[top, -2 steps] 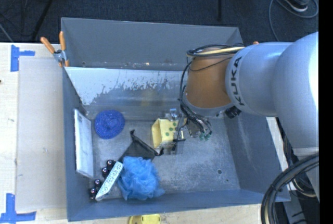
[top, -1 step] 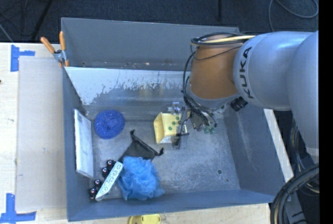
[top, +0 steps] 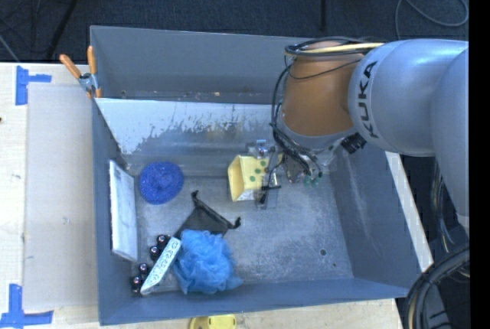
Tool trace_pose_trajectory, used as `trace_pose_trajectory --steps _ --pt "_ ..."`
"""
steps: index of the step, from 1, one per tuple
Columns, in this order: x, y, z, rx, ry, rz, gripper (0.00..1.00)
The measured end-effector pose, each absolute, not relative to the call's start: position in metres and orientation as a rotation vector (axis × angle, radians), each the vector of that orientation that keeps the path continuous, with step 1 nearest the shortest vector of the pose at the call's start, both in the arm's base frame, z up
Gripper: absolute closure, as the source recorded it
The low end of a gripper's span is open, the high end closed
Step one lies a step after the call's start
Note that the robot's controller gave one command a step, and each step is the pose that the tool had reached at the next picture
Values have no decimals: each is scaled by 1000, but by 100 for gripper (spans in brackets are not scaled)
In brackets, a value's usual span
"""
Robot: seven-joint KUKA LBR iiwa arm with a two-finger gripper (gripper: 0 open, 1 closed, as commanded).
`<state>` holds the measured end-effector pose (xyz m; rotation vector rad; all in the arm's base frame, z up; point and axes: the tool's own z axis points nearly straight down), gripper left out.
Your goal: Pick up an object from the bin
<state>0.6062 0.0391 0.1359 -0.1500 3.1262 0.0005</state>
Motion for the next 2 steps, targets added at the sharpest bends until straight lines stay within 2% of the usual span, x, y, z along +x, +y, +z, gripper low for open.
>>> trace_pose_trajectory --steps 1,2 --pt "597 53 168 -193 3144 0 100" --pt "602 45 157 -229 3118 1 100"
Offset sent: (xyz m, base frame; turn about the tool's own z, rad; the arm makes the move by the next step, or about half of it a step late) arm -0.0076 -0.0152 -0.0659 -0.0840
